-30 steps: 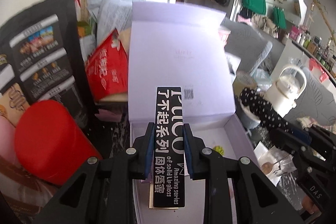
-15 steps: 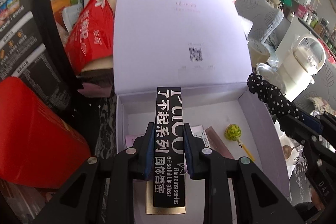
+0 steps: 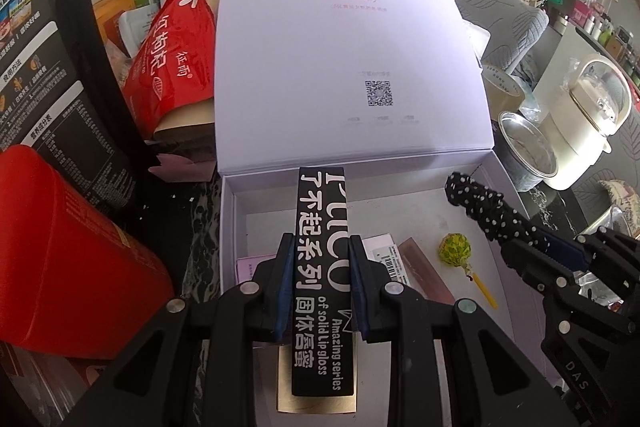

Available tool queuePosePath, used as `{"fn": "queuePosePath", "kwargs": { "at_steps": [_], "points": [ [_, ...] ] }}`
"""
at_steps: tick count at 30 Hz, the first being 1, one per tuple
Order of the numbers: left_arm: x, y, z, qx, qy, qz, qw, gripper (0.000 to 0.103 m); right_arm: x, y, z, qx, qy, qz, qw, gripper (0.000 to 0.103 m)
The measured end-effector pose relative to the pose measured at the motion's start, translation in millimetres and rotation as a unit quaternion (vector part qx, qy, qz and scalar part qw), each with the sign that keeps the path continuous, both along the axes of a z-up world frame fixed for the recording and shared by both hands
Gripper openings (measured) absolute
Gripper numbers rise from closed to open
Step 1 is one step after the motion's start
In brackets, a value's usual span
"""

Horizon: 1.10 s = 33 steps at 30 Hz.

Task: Organize rigid objects
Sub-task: 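Lower the PUCO box with the left tool while the right tool lowers the polka-dot scrunchie into the white box, then open both tools and withdraw them from the white box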

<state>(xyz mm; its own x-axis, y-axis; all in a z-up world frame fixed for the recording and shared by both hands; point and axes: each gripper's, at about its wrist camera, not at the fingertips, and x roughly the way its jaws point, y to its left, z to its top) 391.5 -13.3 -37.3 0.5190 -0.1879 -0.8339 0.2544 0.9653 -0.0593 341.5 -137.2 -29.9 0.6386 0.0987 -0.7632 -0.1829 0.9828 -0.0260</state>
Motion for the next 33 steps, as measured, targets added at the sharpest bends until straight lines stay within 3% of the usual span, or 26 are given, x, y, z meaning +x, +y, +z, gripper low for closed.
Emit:
{"fn": "queuePosePath", "kwargs": {
  "at_steps": [10,12,14,16,19,22,33],
  "points": [
    [-1,3,5,0.014,0.01,0.026,0.9995,0.027,0,-1,1,0.011,0.008,-0.007,1.0,0.021],
    [-2,4,7,0.016,0.008,0.031,0.9994,0.036,-1,-1,4,0.012,0.004,-0.006,1.0,0.022],
    [-3,5,10,0.017,0.004,0.034,0.9993,0.064,-2,-2,6,0.013,0.002,-0.007,1.0,0.022],
    [-4,6,13,0.014,-0.001,0.036,0.9992,0.08,-2,-2,7,0.015,0.002,-0.007,1.0,0.022],
    [-7,8,19,0.008,-0.007,0.034,0.9994,0.08,-4,-4,11,0.019,-0.001,-0.008,1.0,0.022],
    [-9,9,23,0.006,-0.009,0.036,0.9993,0.08,-6,-4,15,0.023,-0.005,-0.007,1.0,0.029],
    [-20,10,45,0.002,-0.026,0.036,0.999,0.08,-18,-2,35,0.033,-0.028,0.0,0.999,0.029]
  ]
}}
